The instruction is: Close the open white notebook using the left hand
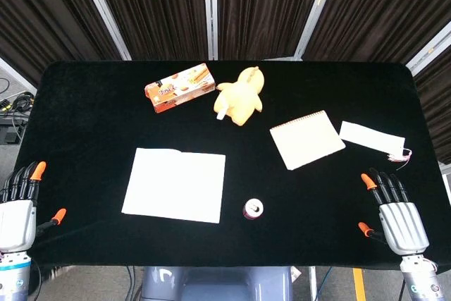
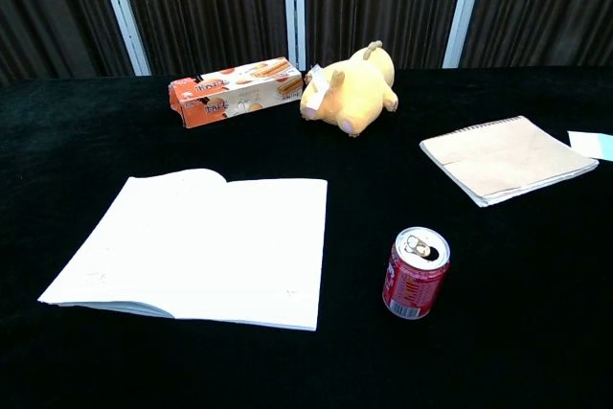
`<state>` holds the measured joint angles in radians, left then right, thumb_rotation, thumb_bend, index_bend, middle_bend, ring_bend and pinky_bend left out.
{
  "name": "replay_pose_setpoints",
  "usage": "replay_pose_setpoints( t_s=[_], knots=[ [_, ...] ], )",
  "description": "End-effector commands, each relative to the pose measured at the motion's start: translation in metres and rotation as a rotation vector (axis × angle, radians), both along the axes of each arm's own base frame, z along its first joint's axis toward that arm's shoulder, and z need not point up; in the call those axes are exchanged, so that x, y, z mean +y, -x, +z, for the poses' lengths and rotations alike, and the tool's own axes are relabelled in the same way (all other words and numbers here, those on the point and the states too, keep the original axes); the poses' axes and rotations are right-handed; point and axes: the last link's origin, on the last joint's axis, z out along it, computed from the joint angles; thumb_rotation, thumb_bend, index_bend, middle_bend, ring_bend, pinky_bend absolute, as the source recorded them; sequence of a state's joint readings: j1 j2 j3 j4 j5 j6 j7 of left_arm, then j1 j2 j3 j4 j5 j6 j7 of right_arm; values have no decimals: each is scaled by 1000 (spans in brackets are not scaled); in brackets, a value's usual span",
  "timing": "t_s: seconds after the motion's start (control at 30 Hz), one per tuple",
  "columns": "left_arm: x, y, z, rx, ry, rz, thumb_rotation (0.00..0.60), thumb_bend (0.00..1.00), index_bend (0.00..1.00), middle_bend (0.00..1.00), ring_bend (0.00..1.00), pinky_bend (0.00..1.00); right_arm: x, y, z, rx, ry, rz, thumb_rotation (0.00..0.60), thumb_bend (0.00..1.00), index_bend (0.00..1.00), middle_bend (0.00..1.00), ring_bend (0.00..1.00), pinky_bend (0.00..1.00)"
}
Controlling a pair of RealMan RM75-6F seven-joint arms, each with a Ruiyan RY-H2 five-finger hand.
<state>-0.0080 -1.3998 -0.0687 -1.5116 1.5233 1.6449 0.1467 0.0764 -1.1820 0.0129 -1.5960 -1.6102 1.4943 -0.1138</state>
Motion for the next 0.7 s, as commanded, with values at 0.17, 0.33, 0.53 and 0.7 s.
replay_pose_setpoints(
  t_s=[0.17,0.33,0.53,0.7],
  knots=[
    [0,0,-1,3,2,2,600,177,0,0,0,0,0,0,1,2,7,2,600,13,0,0,0,0],
    [-1,1,-1,4,3,3,600,177,0,0,0,0,1,-1,3,-6,15,8,600,13,0,0,0,0],
    [0,0,-1,3,8,-3,600,158,0,0,0,0,1,-1,2,-2,16,11,600,13,0,0,0,0],
    [1,-3,-4,9,19,-16,600,108,0,0,0,0,1,-1,3,-5,21,6,600,12,0,0,0,0]
  ],
)
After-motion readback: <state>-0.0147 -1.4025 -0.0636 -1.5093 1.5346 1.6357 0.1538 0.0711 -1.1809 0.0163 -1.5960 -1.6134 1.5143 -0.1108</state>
